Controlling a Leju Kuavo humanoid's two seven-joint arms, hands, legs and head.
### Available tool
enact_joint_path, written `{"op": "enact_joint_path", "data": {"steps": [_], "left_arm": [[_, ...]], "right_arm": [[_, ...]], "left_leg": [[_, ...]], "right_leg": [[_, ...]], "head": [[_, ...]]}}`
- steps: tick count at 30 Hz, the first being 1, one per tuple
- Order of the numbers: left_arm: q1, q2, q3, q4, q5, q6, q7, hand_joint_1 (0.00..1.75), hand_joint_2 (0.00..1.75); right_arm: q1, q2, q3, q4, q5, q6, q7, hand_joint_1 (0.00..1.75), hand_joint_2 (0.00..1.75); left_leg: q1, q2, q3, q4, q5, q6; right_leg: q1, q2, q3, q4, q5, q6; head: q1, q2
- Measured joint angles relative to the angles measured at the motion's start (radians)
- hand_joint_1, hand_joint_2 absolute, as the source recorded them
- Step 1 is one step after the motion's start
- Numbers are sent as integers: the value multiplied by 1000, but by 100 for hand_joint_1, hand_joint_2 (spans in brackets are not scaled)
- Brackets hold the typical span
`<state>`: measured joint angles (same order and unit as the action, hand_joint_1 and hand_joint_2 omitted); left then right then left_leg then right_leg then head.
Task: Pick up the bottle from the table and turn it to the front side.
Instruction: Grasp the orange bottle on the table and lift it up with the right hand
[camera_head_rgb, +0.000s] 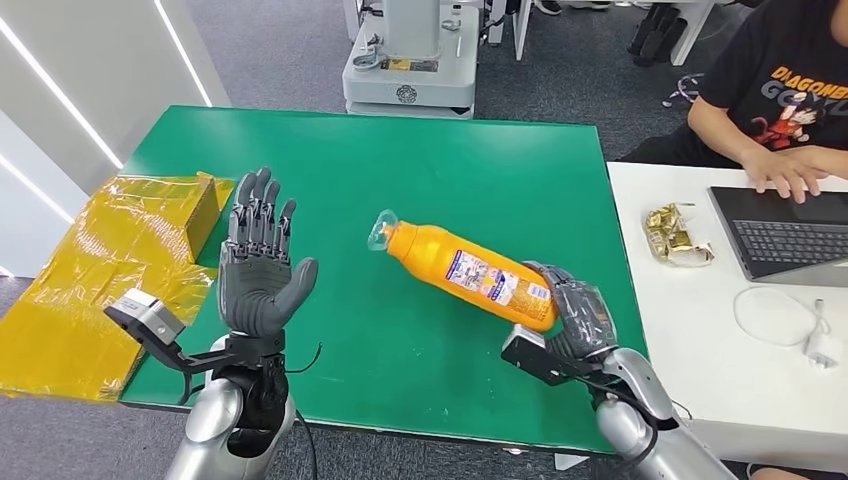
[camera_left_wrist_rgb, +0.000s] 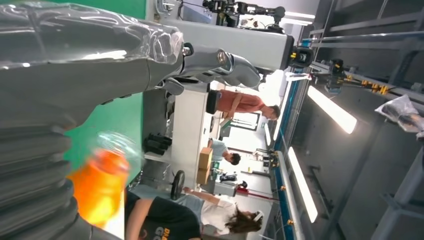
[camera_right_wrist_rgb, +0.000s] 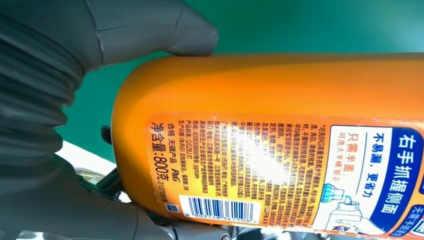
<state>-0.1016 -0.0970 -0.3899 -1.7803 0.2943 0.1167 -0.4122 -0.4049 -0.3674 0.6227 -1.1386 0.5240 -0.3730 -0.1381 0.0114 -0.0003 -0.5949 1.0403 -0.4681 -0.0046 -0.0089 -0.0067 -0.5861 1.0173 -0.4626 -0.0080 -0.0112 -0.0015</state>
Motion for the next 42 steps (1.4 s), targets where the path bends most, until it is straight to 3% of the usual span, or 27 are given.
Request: {"op": "enact_joint_path", "data": {"steps": [10, 24, 34, 42], "left_arm": [[-1, -13, -15, 0, -24, 1, 35, 0, 175], [-5, -19, -44, 0, -28, -19, 68, 0, 175], [-8, -18, -103, 1, -31, -135, 108, 0, 175], [-13, -18, -117, 3, -28, -164, 114, 0, 175]], "right_arm": [[216, 56, -151, -242, -5, -215, -121, 175, 175], [305, 119, -198, -359, -7, -245, -157, 175, 175], [299, 170, -196, -379, 4, -70, -99, 175, 175], [277, 177, -191, -373, 27, 27, -93, 175, 175]], "left_leg": [[0, 1, -1, -1, 0, 0], [0, 2, 0, -1, 0, 0], [0, 2, -1, -1, 0, 0], [0, 2, -1, -1, 0, 0]], "right_leg": [[0, 1, -1, 0, -1, 0], [0, 2, -2, 0, 0, 0], [0, 2, -2, 0, 0, 0], [0, 2, -2, 0, 0, 0]], "head": [[0, 0], [0, 0], [0, 0], [0, 0]]}}
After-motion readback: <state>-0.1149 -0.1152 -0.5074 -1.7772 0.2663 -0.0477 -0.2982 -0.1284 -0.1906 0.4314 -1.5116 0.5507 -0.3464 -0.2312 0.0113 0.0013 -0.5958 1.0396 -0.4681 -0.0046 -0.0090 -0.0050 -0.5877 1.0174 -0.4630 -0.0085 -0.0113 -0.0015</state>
